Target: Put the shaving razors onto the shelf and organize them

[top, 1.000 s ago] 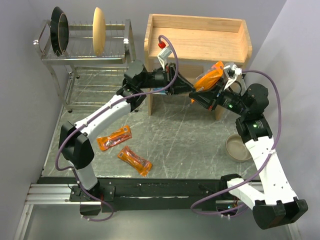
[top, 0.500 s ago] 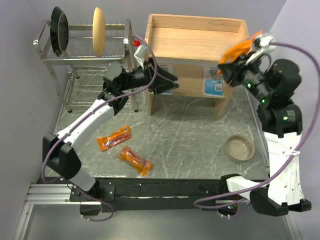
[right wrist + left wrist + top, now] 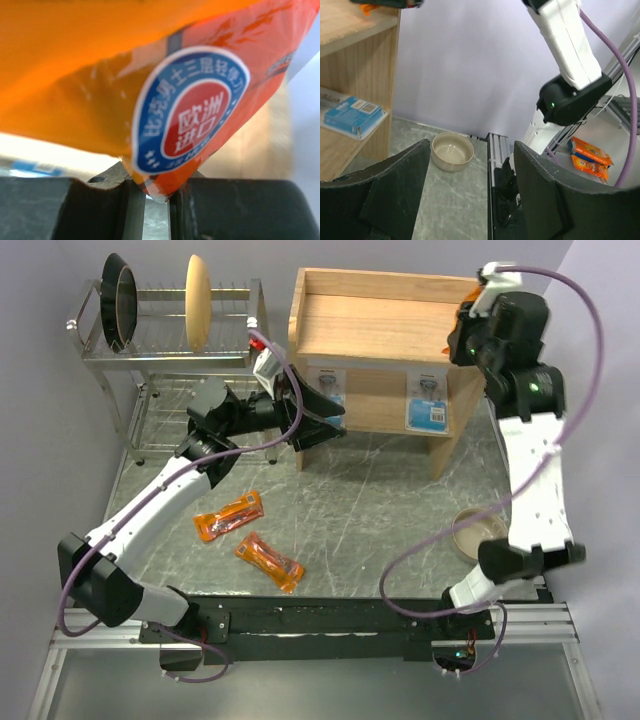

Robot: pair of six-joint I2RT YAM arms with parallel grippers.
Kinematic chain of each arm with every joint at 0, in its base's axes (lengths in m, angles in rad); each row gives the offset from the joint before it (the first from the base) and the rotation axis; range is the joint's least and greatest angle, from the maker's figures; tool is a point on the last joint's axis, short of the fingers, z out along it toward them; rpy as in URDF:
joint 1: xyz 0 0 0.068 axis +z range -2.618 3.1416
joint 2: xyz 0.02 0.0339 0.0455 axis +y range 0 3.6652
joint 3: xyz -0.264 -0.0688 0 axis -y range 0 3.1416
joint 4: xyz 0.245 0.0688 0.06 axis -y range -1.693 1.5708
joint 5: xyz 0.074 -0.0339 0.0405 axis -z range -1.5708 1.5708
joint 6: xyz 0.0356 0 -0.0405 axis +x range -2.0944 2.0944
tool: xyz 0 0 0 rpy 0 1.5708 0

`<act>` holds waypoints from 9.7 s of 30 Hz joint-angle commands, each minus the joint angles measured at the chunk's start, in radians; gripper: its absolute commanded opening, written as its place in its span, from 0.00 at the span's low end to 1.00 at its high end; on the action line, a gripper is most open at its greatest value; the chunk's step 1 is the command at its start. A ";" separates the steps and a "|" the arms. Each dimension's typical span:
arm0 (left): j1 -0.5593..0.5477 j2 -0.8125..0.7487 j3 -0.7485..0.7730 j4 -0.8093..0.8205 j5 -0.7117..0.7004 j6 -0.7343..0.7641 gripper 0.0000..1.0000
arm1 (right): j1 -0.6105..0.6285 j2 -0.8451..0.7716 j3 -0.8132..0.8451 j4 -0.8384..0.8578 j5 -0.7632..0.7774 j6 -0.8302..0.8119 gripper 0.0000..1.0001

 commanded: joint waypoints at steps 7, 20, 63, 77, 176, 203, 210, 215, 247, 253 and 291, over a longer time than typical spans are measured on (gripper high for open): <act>0.050 -0.077 -0.071 -0.042 -0.006 0.068 0.73 | -0.010 0.095 0.103 -0.070 0.007 -0.026 0.26; 0.057 -0.037 -0.100 0.039 0.002 0.019 0.74 | -0.010 0.024 0.071 -0.054 -0.009 -0.009 0.73; 0.091 0.008 -0.110 -0.090 -0.026 0.123 0.74 | -0.110 0.182 0.179 -0.146 -0.357 -0.092 0.84; 0.113 -0.072 -0.195 -0.047 -0.035 0.091 0.74 | -0.036 0.052 0.027 -0.084 -0.058 0.040 0.24; -0.099 -0.052 -0.628 -1.090 -0.488 1.789 0.38 | 0.102 -0.625 -1.050 0.173 -0.487 -0.084 1.00; 0.100 0.514 0.102 -1.796 0.287 1.579 0.24 | 0.462 -0.738 -1.411 0.421 -0.682 -1.147 1.00; 0.100 0.494 0.085 -1.796 0.338 1.555 0.24 | 0.550 -0.640 -1.392 0.412 -0.762 -1.269 1.00; 0.100 0.483 0.075 -1.796 0.327 1.553 0.24 | 0.564 -0.576 -1.391 0.436 -0.791 -1.299 0.95; 0.097 0.511 0.134 -1.796 0.349 1.539 0.28 | 0.588 -0.304 -1.274 0.502 -0.846 -1.270 0.55; 0.099 0.518 0.151 -1.794 0.332 1.551 0.43 | 0.588 -0.306 -1.250 0.473 -0.833 -1.253 0.20; -0.120 0.006 0.104 -0.530 -0.503 0.870 1.00 | 0.079 -0.194 -0.477 0.591 -0.037 1.368 0.00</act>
